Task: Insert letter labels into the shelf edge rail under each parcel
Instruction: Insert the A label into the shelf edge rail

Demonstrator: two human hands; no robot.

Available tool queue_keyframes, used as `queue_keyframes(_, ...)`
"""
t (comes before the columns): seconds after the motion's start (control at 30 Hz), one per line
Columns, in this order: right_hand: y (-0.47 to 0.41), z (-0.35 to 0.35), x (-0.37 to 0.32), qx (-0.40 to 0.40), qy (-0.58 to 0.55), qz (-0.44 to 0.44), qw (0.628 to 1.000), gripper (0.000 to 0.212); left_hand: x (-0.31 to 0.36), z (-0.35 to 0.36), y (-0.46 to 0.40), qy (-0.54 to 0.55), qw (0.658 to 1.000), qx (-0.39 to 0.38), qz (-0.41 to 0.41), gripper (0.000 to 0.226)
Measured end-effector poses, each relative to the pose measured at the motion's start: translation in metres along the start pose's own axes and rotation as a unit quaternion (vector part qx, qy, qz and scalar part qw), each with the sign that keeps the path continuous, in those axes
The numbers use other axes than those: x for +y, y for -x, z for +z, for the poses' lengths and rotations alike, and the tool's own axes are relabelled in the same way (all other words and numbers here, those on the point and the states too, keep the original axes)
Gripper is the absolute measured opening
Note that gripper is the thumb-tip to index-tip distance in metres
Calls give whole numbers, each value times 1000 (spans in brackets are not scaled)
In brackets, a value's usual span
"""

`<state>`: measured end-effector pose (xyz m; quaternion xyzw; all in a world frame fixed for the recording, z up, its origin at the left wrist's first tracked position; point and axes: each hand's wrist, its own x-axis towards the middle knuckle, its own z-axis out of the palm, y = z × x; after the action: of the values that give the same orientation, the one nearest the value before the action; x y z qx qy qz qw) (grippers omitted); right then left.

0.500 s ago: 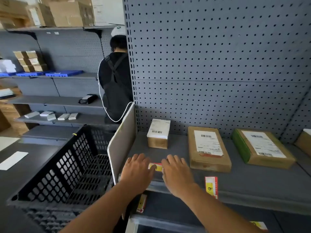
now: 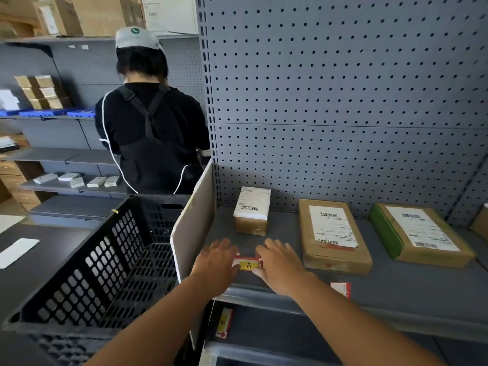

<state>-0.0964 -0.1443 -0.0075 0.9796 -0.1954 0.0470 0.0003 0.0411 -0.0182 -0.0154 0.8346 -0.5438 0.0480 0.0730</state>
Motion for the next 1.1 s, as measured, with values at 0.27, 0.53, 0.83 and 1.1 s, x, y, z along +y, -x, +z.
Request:
queue_keyframes(0.27,-3,-1,-3,-17,-74,34,997,34,-4,0,2,10,1000,-1,8,31)
queue_keyframes(0.53,16,-14,-1,72,-200,44,976,9,-9,-19,6,24,995,84,45,15)
queue_keyframes(0.83,37,-40,-4,103,-198,2,975,7,-16,-66,10,5,989,63,135,12)
queue_keyframes(1.1,47,-45,-14,64,-215,6,975,8,-24,-75,32,-5,986,62,156,14)
